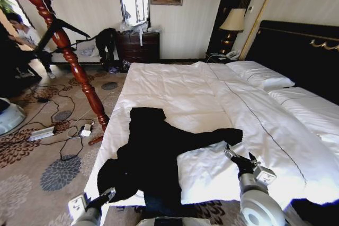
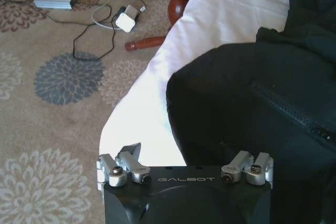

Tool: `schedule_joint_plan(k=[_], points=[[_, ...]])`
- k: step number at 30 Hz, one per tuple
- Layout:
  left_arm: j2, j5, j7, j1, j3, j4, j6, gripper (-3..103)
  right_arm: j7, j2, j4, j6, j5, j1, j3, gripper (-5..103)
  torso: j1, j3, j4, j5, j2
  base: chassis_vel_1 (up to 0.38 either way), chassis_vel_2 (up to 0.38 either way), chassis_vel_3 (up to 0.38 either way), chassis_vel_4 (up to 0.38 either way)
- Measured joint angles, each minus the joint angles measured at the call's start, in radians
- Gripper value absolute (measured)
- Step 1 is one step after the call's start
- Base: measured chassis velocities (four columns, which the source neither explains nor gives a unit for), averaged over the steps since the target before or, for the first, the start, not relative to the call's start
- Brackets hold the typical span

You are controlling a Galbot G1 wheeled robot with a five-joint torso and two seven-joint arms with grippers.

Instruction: Pick up the clothes from the bed and hang them on the clothes hanger.

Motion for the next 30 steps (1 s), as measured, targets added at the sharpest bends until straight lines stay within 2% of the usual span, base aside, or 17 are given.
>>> schedule_joint_plan(k=[2, 3, 7, 9, 12, 14, 18, 20, 21, 22, 24, 26, 27, 30], points=[[0.000, 0.004, 0.005, -0.002, 0.000, 0.000, -0.011, 76, 0.000, 0.004, 0.007, 0.000, -0.014, -0.016, -0.001, 100, 0.000, 0.000, -0.0001, -0.0001, 0.000, 0.000, 0.000, 0.000, 0.000], [0.000, 0.004, 0.005, -0.002, 0.000, 0.000, -0.011, 76, 0.000, 0.004, 0.007, 0.000, -0.014, -0.016, -0.001, 100, 0.000, 0.000, -0.0001, -0.0001, 0.000, 0.000, 0.000, 0.000, 0.000], [0.003, -0.017, 0.016, 0.010, 0.009, 0.001, -0.019, 54, 0.000, 0.004, 0.013, 0.000, -0.028, -0.030, 0.003, 100, 0.000, 0.000, 0.0000, -0.0001, 0.000, 0.000, 0.000, 0.000, 0.000], [0.009, -0.026, 0.017, 0.014, 0.009, 0.001, -0.019, 54, 0.000, 0.005, 0.014, 0.000, -0.029, -0.030, 0.003, 100, 0.000, 0.000, 0.0000, -0.0001, 0.000, 0.000, 0.000, 0.000, 0.000], [0.030, -0.061, 0.015, 0.030, 0.005, 0.001, -0.013, 37, 0.000, 0.013, 0.019, 0.000, -0.042, -0.040, 0.003, 100, 0.000, 0.000, 0.0000, 0.0000, 0.000, 0.000, 0.000, 0.000, 0.000], [0.035, -0.065, 0.013, 0.031, 0.002, 0.001, -0.011, 37, 0.000, 0.014, 0.020, 0.000, -0.045, -0.042, 0.003, 100, 0.000, 0.000, -0.0001, -0.0001, 0.000, 0.000, 0.000, 0.000, 0.000], [0.049, -0.084, 0.013, 0.031, -0.006, 0.001, -0.011, 15, 0.000, 0.015, 0.029, 0.000, -0.056, -0.055, 0.008, 100, 0.000, 0.000, 0.0000, -0.0001, 0.000, 0.000, 0.000, 0.000, 0.000], [0.051, -0.091, 0.018, 0.030, -0.004, 0.001, -0.012, 15, 0.000, 0.015, 0.030, 0.001, -0.057, -0.056, 0.009, 100, 0.000, 0.000, 0.0000, -0.0001, 0.000, 0.000, 0.000, 0.000, 0.000], [0.054, -0.102, 0.030, 0.028, -0.001, 0.001, -0.013, 10, 0.000, 0.015, 0.030, 0.001, -0.058, -0.058, 0.010, 100, 0.000, 0.000, 0.0000, -0.0001, 0.000, 0.000, 0.000, 0.000, 0.000], [0.061, -0.134, 0.048, 0.023, 0.002, 0.001, -0.010, 2, 0.000, 0.015, 0.031, 0.001, -0.060, -0.060, 0.012, 100, 0.000, 0.000, 0.0000, -0.0001, 0.000, 0.000, 0.000, 0.000, 0.000], [0.064, -0.154, 0.054, 0.021, 0.003, 0.001, -0.004, 2, 0.000, 0.015, 0.031, 0.001, -0.061, -0.061, 0.012, 100, 0.000, 0.000, 0.0000, -0.0001, 0.000, 0.000, 0.000, 0.000, 0.000], [0.077, -0.276, 0.066, 0.015, 0.001, 0.001, 0.038, 1, 0.000, 0.015, 0.032, 0.001, -0.065, -0.066, 0.015, 100, 0.000, 0.000, 0.0000, -0.0001, 0.000, 0.000, 0.000, 0.000, 0.000], [0.115, -0.351, 0.134, -0.008, -0.007, 0.001, 0.062, 1, 0.000, 0.011, 0.019, 0.002, -0.061, -0.055, 0.018, 100, 0.000, 0.000, 0.0000, -0.0001, 0.000, 0.000, 0.000, 0.000, 0.000], [0.134, -0.424, 0.164, -0.048, -0.021, 0.001, 0.069, 1, 0.000, 0.007, 0.006, 0.002, -0.052, -0.042, 0.018, 100, 0.000, 0.000, 0.0000, -0.0001, 0.000, 0.000, 0.000, 0.000, 0.000]])
